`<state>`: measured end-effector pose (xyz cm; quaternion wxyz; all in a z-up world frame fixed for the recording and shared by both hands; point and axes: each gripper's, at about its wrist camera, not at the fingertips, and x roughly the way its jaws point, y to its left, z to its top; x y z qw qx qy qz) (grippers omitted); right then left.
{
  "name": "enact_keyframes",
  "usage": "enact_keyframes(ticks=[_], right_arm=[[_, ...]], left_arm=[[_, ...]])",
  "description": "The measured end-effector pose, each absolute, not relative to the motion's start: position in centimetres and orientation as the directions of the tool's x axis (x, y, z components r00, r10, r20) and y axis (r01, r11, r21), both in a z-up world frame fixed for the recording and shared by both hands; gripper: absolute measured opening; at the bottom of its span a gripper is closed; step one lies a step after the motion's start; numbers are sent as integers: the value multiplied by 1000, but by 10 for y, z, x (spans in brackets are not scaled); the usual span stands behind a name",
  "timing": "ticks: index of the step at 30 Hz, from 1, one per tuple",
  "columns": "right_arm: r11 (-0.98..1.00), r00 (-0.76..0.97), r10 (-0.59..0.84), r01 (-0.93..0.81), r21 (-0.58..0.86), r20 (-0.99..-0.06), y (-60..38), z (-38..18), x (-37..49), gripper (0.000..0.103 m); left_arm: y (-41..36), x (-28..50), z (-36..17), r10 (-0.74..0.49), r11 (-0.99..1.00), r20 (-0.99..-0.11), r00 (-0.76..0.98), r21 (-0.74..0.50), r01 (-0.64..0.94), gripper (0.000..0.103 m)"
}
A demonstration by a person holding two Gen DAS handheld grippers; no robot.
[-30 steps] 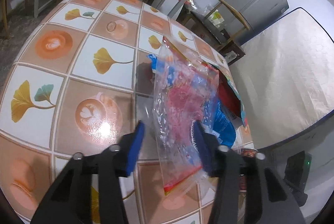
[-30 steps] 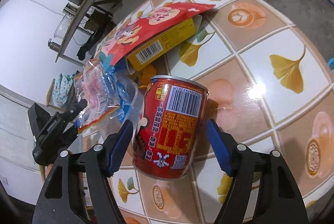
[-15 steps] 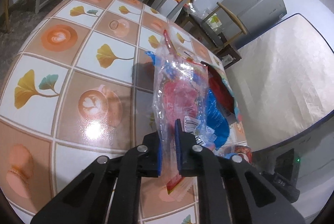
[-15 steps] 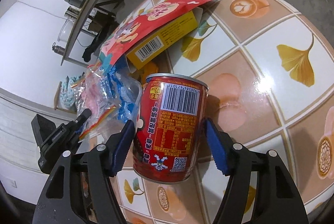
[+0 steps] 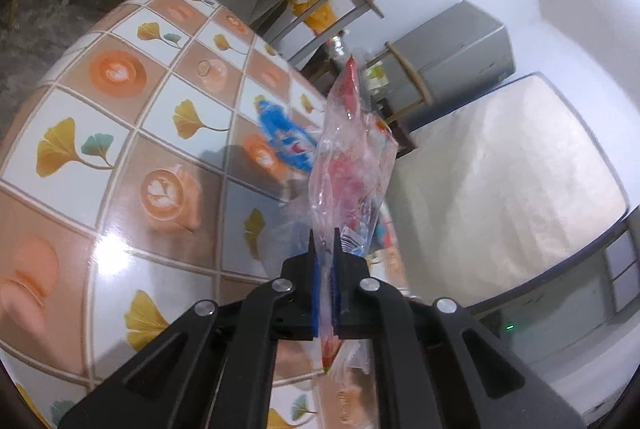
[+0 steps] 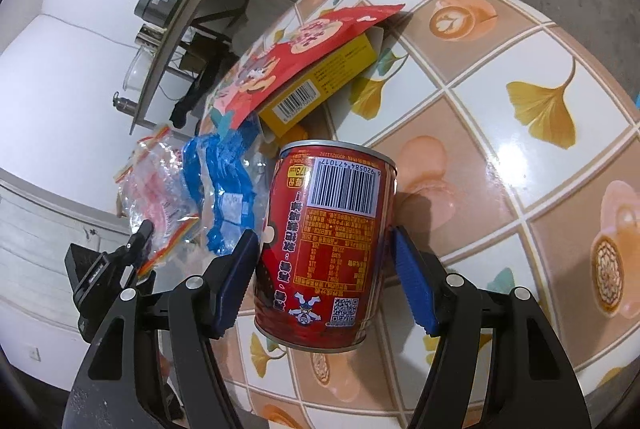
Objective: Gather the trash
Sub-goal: 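Grasp the red can with the right gripper while the left gripper grasps the clear plastic bag, then lift the can and bag and carry them over the blue wastebasket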
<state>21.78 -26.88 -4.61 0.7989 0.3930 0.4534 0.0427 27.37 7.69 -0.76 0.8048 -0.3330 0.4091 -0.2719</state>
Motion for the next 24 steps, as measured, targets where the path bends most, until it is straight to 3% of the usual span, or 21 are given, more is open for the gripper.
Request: enact_keyframes(ticks=[3,10,15,18,24], right_arm=[[686,591,426,283,670,-685,-271,-46,213,64],[686,600,424,277,673,-679,-271,-43,209,64],[688,597,425,276,671,-681,-270,-44,208,64],[694,595,420,275,665,-685,-268,-44,209,64],[698,590,419,278,661,-690,-266,-45,211,64]], left_arm=[[78,272,-6,-743,581,-431,513,-796,172,3],[76,263,-10,-744,592,-444,499,-785,184,3],[73,256,-26,-710,659,-530,464,-732,171,5],[74,252,-36,-663,719,-599,449,-677,157,12],[84,251,-45,-611,765,-647,456,-630,133,31]])
